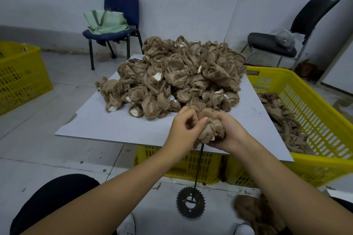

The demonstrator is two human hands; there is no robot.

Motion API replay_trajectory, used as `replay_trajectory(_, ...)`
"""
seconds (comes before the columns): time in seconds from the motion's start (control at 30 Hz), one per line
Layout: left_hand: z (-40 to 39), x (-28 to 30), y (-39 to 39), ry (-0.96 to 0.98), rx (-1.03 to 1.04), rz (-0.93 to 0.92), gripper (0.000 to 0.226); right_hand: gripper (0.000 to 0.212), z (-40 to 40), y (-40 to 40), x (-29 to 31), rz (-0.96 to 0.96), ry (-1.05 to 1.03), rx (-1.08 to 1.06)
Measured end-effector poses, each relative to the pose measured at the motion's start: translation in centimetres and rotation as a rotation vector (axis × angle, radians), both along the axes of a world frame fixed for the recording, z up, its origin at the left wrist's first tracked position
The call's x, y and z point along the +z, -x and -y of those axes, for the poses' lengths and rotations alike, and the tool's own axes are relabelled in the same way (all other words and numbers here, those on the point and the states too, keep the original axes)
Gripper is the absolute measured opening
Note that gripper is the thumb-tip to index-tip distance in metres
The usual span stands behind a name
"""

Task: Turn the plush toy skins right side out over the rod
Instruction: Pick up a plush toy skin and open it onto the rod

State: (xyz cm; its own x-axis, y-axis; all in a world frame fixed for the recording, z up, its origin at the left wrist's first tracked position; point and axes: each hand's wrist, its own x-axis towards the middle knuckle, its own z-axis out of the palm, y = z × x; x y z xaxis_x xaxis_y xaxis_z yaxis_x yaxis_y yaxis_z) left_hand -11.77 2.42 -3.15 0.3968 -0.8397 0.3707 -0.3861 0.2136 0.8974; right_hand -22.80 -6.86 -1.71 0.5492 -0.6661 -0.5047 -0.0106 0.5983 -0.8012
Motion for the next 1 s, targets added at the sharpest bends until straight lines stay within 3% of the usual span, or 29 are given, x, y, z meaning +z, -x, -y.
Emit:
replay_trajectory(0.13, -0.1, -0.6, -0.4, -0.009, -0.007, -0.113, 0.036, 0.029, 0.7, 0.0, -0.6, -0.007, -0.061, 0.022)
replay_trajectory(0.23, 0.1, -0.4, -0.6, -0.023, -0.021, -0.053, 0.039, 0.018, 0.5, 0.1, -0.3, -0.103, 0.057, 0.03)
replay_trajectory(0.3, 0.5, 0.6, -1.3, -0.032, 0.009, 0.141, 0.04, 0.008, 0.7, 0.1, 0.1, -0.189, 0.294, -0.073)
replay_trajectory(0.33, 0.7, 1.4, -1.6, -0.042, -0.023, 0.233, 0.039, 0.016, 0.8, 0.2, 0.5, -0.212, 0.476, -0.13)
replay_trajectory(0.4, 0.9, 2.8, -2.1, -0.052, -0.191, 0.268, 0.028, 0.027, 0.9, 0.3, 1.6, -0.259, 0.882, -0.149)
replay_trajectory(0.43, 1.0, 3.2, -2.2, -0.058, -0.257, 0.265, 0.015, 0.028, 0.8, 0.3, 2.1, -0.309, 1.035, -0.133)
replay_trajectory(0.47, 1.1, 3.4, -2.0, -0.053, -0.281, 0.265, 0.018, 0.028, 0.6, 0.2, 2.2, -0.358, 1.128, -0.121)
replay_trajectory(0.53, 1.2, 3.1, -1.3, -0.117, -0.287, 0.231, 0.04, 0.028, -0.1, -0.2, 1.8, -0.341, 1.056, -0.125)
replay_trajectory(0.67, 1.6, 2.0, 0.1, -0.269, -0.203, 0.202, 0.048, 0.016, -0.5, -1.2, 0.5, -0.194, 0.741, -0.153)
replay_trajectory(0.87, 1.8, 0.1, 0.5, -0.17, -0.173, 0.0, 0.033, 0.008, -0.9, -1.5, -1.8, 0.026, 0.611, -0.146)
replay_trajectory(1.0, 1.5, -1.0, 0.8, -0.128, -0.196, -0.103, 0.023, 0.026, -0.5, -0.9, -2.4, 0.055, 0.527, -0.064)
